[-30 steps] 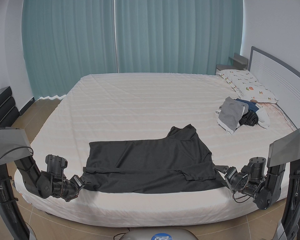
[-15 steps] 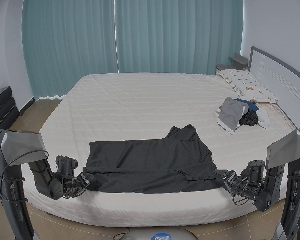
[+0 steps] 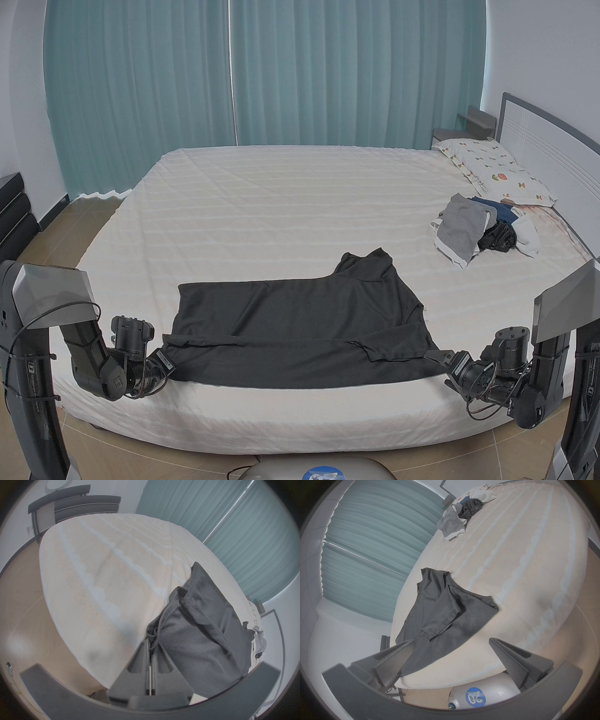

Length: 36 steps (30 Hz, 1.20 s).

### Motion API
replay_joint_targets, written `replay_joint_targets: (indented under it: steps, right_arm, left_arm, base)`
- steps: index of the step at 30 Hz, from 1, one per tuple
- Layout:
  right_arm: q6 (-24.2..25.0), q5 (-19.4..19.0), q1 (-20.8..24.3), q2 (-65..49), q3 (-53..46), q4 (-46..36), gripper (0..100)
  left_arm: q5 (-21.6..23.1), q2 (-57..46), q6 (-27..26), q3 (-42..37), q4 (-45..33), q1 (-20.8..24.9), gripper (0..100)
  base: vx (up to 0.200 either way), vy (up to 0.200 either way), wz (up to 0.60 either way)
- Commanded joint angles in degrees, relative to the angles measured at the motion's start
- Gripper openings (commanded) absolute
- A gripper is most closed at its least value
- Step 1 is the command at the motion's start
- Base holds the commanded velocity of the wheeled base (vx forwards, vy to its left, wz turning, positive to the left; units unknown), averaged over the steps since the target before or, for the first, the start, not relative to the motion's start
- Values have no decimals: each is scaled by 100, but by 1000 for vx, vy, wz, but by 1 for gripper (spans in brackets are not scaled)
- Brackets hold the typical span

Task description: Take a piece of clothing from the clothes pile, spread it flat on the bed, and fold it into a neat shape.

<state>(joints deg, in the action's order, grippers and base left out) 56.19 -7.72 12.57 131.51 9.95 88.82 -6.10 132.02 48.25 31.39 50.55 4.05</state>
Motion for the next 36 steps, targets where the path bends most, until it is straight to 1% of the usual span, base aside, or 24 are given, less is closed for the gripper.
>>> replay_joint_targets:
  steps: [1, 5, 6, 10, 13, 21, 27, 28, 30, 31, 32, 36]
  right_arm:
    - [-2, 7, 9, 32, -10, -5, 100]
    - [-117, 86, -44, 217, 42, -14, 100]
    - [-231, 112, -70, 314, 60, -14, 100]
    - [-363, 306, -53, 525, 121, -14, 100]
    - [-433, 446, -88, 771, 394, -5, 100]
    - [-442, 490, -176, 920, 807, -23, 100]
    - [-459, 526, -229, 982, 939, -23, 100]
    - [-459, 570, -246, 982, 974, -23, 0]
    - [-459, 693, -255, 964, 956, -14, 0]
    - [-459, 693, -255, 964, 956, -14, 0]
    - [-503, 798, -193, 946, 860, -14, 0]
    - [-626, 912, -123, 911, 684, 56, 0]
  left_arm:
    - [12, 8, 44, -10, 7, -53, 0]
    - [21, -10, 141, 25, 7, -80, 0]
    - [21, -10, 194, 43, 7, -88, 0]
    - [29, -10, 229, 51, 7, -88, 0]
    - [29, -1, 229, 60, 7, -88, 0]
    - [29, 16, 220, 69, 7, -88, 0]
    - [29, 16, 220, 78, 7, -88, 0]
    - [29, 16, 220, 78, 7, -80, 0]
    - [29, 16, 220, 78, 7, -88, 0]
    - [29, 16, 220, 78, 7, -88, 0]
    - [47, -1, 237, 78, 7, -88, 0]
    - [73, -54, 229, 25, 7, -123, 0]
  base:
    - [0, 0, 0]
    - [0, 0, 0]
    - [0, 0, 0]
    - [0, 0, 0]
    - [0, 0, 0]
    - [0, 0, 0]
    - [0, 0, 0]
    - [0, 0, 0]
    - [0, 0, 0]
    - [0, 0, 0]
    - [0, 0, 0]
    - [0, 0, 0]
